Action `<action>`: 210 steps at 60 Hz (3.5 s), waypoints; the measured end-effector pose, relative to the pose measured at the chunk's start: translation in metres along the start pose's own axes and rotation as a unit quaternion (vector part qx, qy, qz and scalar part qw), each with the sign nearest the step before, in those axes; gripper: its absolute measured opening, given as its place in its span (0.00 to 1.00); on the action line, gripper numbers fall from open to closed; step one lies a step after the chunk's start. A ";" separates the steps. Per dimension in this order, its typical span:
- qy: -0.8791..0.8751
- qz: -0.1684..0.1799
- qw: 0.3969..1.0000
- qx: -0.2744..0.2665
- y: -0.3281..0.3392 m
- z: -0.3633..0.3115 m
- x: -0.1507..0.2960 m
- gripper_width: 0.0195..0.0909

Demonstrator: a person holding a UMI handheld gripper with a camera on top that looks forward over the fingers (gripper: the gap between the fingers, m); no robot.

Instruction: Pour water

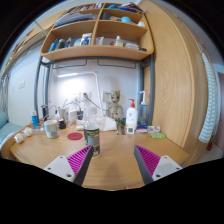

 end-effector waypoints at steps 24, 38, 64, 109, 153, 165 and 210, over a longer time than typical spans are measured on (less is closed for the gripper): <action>0.016 0.016 0.997 0.071 -0.052 -0.094 0.000 0.93; 0.015 0.002 0.998 0.064 -0.106 -0.101 0.001 0.92; 0.020 -0.008 0.998 0.064 -0.128 -0.099 -0.001 0.19; 0.516 0.160 0.841 -0.018 -0.190 -0.171 0.095 0.10; 0.825 0.311 0.468 -0.068 -0.212 -0.291 0.114 0.10; 0.617 0.190 0.761 0.054 -0.219 -0.259 0.098 0.13; 0.038 0.015 0.967 0.253 -0.241 -0.258 0.033 0.14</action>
Point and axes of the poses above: the point between the fingertips, and its own axes, seen from behind it with the camera up: z to the right, x up, y backward, against the way the camera looks, the point moved 5 cm from there along y, backward, against the way the camera looks, and after that the axes turned 9 degrees about -x, right-handed, at the moved point
